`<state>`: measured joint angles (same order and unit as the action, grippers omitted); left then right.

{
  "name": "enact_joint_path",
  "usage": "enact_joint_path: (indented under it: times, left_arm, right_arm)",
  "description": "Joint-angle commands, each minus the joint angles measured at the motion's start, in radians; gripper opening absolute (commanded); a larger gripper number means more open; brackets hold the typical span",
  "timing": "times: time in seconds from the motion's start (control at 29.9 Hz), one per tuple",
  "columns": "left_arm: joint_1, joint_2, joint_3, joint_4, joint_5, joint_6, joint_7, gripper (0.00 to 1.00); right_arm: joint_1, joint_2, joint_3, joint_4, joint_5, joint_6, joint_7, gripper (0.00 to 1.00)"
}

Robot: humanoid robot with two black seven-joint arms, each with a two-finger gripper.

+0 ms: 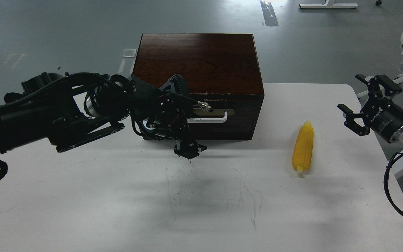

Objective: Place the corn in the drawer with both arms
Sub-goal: 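Pull the drawer handle toward the robot with the left gripper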

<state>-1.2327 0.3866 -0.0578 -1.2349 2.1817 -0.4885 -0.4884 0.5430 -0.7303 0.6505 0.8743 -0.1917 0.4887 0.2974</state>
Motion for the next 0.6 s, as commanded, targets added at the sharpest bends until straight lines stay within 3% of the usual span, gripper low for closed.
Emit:
enact_joint_path:
  times: [0.0,0.57]
  left_arm:
    - [-0.002,0.009,0.012,-0.035,0.0,0.0,0.0,0.99]
    - [-0.011,0.112,0.055,-0.218,-0.014,0.0,0.0,0.99]
  right_arm:
    - [0.0,0.0,0.0,0.0,0.0,0.0,0.0,1.0]
    - [0.0,-0.006,0.001,0.0,0.001,0.0,0.0,1.0]
